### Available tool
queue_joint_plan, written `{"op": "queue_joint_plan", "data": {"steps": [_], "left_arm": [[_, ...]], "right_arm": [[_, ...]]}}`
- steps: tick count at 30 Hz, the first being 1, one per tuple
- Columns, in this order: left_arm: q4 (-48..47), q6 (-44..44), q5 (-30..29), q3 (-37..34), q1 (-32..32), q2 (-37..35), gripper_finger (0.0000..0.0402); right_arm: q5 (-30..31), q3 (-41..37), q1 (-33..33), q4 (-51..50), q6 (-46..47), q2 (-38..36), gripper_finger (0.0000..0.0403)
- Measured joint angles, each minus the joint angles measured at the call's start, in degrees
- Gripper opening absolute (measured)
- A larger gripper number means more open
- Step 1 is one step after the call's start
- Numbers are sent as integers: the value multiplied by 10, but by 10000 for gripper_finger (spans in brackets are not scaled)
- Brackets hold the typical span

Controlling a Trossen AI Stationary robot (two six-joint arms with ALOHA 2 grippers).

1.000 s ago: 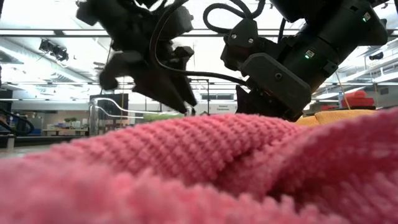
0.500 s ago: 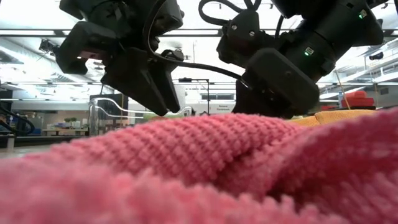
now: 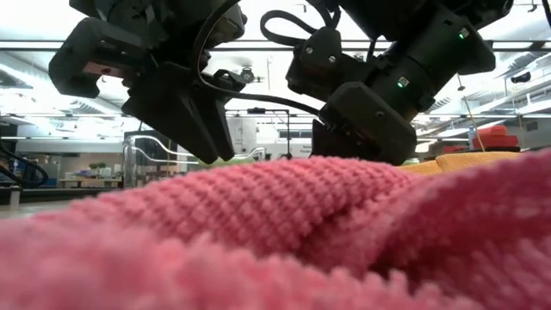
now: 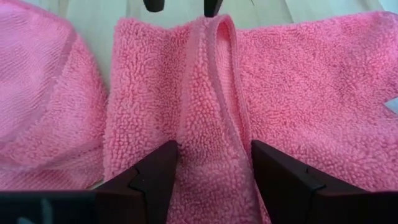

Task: Fold microfiber towels
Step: Fold the left pink microfiber towel

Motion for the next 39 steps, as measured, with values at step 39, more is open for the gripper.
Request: {"op": "queue_joint_plan", "data": {"steps": [39], "left_arm": [[-75,-61,-7,1,4,57,82]], "right_arm": [[17,0,71,0,-66,-63,214]]}}
